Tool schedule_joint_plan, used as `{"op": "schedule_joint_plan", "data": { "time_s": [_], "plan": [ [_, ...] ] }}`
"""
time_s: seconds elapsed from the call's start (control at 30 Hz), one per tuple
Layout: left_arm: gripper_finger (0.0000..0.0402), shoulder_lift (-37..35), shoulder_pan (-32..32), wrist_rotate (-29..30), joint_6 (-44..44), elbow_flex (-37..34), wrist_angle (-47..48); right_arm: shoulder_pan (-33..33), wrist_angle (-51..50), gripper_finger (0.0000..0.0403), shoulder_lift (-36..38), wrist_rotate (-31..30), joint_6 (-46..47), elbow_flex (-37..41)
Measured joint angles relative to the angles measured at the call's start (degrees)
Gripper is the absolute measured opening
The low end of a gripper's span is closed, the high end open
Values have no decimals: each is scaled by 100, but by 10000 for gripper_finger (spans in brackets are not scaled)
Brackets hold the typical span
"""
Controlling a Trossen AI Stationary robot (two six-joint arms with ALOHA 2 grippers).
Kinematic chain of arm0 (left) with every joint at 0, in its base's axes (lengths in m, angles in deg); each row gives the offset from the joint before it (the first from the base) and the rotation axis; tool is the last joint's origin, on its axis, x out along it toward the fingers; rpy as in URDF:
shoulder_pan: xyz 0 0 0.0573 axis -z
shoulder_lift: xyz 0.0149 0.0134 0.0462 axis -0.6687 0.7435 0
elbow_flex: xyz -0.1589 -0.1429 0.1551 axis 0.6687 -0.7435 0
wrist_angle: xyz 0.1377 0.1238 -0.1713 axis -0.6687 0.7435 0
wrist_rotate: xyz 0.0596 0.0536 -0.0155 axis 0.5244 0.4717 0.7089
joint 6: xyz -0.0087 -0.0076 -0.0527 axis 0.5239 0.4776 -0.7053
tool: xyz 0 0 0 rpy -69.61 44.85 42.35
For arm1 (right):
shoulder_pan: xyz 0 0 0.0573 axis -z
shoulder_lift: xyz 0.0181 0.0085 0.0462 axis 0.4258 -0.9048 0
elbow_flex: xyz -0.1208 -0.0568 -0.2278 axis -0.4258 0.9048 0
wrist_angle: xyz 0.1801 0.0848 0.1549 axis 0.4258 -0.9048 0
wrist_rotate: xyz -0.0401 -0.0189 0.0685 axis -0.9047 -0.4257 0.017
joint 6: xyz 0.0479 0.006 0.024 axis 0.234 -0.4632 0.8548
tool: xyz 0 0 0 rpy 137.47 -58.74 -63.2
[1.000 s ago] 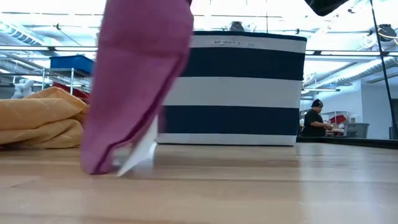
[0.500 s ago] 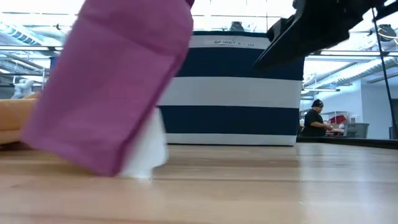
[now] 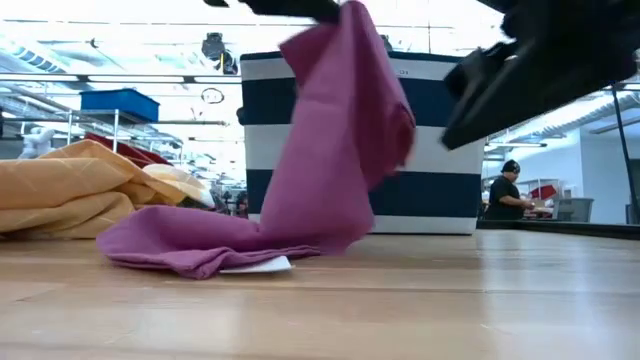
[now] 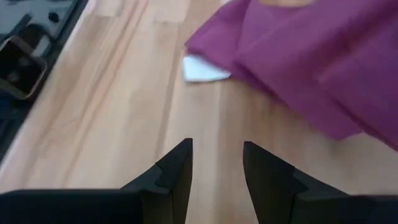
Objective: Fold towel
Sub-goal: Fold the purple towel
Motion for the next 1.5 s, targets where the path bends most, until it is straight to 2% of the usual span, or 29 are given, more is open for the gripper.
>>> {"op": "schedule_joint_plan", "data": {
  "time_s": [0.2,0.37,0.5,0.6,0.7,0.83,1.07,1.33,1.5],
  "plan": [
    [95,711,-357,348,99,-2,-346,-376,-803,127,214,-2,861,0],
    [153,711,-591,512,-166,-1,-436,-655,-1334,127,347,-278,1304,0],
    [178,567,-581,484,-277,0,-600,-716,-1532,127,364,-709,1233,0],
    [184,533,-505,55,-600,0,-505,-711,-1941,127,366,-1142,1236,0],
    [185,528,-321,-332,-874,-2,-129,-711,-2617,127,366,-1532,1637,0],
    [185,516,15,-403,-1187,-2,221,-711,-3356,127,366,-1661,2145,0],
    [185,518,631,-402,-1711,-2,308,-711,-2818,127,332,-1652,2083,0],
    [186,566,1198,-400,-2279,-2,611,-709,-2933,127,-1,-1370,2426,0],
    [186,882,1442,-366,-2540,0,728,-663,-2947,127,-359,-1492,2435,0]
  ]
}}
